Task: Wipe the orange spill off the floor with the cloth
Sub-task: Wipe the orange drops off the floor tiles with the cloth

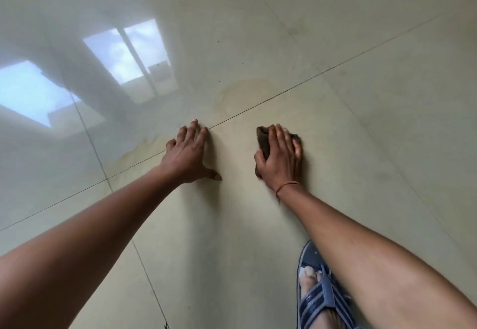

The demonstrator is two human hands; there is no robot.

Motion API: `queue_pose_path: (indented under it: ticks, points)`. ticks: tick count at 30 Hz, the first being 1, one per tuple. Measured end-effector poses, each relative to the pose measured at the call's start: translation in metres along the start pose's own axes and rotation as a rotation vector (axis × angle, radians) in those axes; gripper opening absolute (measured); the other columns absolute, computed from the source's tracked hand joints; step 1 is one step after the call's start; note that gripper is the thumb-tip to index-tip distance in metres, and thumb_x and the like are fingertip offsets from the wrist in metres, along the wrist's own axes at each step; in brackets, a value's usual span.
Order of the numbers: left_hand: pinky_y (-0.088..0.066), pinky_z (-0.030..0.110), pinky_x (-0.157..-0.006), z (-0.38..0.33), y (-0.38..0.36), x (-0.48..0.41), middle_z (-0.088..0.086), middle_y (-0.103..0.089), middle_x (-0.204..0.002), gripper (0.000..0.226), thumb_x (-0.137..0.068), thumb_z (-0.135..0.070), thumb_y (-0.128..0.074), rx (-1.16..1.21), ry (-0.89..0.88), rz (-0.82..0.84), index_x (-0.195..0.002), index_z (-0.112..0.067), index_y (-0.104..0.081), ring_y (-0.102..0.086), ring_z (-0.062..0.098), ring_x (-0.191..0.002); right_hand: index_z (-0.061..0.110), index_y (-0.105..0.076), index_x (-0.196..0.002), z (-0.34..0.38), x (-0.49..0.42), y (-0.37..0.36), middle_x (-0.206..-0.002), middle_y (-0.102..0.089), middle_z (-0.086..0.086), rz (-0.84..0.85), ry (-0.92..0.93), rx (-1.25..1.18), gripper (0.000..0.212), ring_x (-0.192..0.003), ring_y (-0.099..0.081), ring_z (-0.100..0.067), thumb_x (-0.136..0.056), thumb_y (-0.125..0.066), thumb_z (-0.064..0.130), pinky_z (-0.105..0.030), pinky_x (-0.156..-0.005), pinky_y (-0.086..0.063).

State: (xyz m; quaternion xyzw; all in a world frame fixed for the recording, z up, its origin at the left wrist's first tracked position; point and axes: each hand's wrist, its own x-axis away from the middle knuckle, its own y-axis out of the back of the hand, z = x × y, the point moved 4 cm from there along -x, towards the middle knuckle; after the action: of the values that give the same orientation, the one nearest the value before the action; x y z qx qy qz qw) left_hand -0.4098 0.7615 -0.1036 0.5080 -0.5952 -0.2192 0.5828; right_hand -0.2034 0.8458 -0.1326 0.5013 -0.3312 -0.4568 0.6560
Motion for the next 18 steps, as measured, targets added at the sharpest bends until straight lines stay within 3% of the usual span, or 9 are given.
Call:
queue_pose_path:
  ticks: [1,2,5,7,11,14,18]
  points:
    - [-0.022,0.054,-0.114,0.007,0.001,0.001,0.008,0.009,-0.162,0.132,-0.058,-0.070,-0.076,0.009,0.015,-0.022,-0.154,-0.016,-0.004,0.001,0.032,-0.148,0.008,-0.050,-0.137,0.011,0.000,-0.003,-0.145,-0.048,-0.012,-0.027,-0.049,-0.014,0.069,-0.135,-0.042,-0.027,-0.078,-0.041,0.045,-0.045,-0.110,-0.025]
    - [-0.024,0.054,-0.113,0.017,0.003,0.004,0.008,0.007,-0.162,0.130,-0.058,-0.071,-0.075,0.019,0.045,-0.046,-0.153,-0.016,-0.007,-0.001,0.032,-0.148,0.008,-0.050,-0.137,0.031,0.005,-0.008,-0.145,-0.047,-0.013,-0.003,0.018,-0.052,0.070,-0.135,-0.041,-0.028,-0.078,-0.042,0.045,-0.043,-0.109,-0.025]
    - [-0.031,0.053,-0.109,0.037,0.008,0.017,0.009,0.000,-0.162,0.117,-0.066,-0.067,-0.073,0.054,0.130,-0.090,-0.152,-0.014,-0.013,-0.008,0.031,-0.147,0.010,-0.050,-0.138,0.087,0.037,-0.024,-0.146,-0.047,-0.009,0.159,0.455,-0.055,0.070,-0.135,-0.042,-0.024,-0.077,-0.043,0.044,-0.038,-0.104,-0.027]
    - [-0.034,0.051,-0.108,0.040,0.005,0.034,0.010,-0.005,-0.161,0.104,-0.074,-0.056,-0.073,0.108,0.195,-0.079,-0.151,-0.014,-0.018,-0.013,0.030,-0.146,0.014,-0.056,-0.131,0.102,0.042,-0.020,-0.141,-0.053,-0.005,0.246,0.520,-0.076,0.058,-0.132,-0.047,-0.021,-0.078,-0.047,0.035,-0.036,-0.098,-0.032]
    - [-0.038,0.046,-0.105,0.028,0.010,0.108,0.011,-0.025,-0.155,0.075,-0.086,-0.047,-0.066,0.257,0.333,0.005,-0.144,-0.013,-0.033,-0.028,0.031,-0.140,0.016,-0.064,-0.119,0.123,0.047,0.038,-0.124,-0.065,-0.004,0.520,0.205,-0.395,0.035,-0.116,-0.057,-0.021,-0.087,-0.052,0.012,-0.031,-0.095,-0.040]
    - [-0.042,0.040,-0.100,0.000,0.046,0.168,0.010,-0.044,-0.145,0.059,-0.093,-0.041,-0.059,0.368,0.342,0.057,-0.141,-0.012,-0.042,-0.043,0.029,-0.130,0.012,-0.069,-0.104,0.143,0.054,0.119,-0.094,-0.071,-0.008,0.540,-0.115,-0.638,0.024,-0.092,-0.063,-0.024,-0.087,-0.050,0.011,-0.027,-0.079,-0.047]
    - [-0.046,0.033,-0.092,-0.042,0.178,0.249,0.010,-0.062,-0.126,0.042,-0.098,-0.035,-0.052,0.912,0.446,0.052,-0.131,-0.011,-0.054,-0.057,0.026,-0.116,0.009,-0.066,-0.074,0.199,0.057,0.279,-0.068,-0.068,-0.006,0.542,-0.347,-0.930,0.018,-0.065,-0.063,-0.022,-0.081,-0.050,0.011,-0.032,-0.066,-0.051]
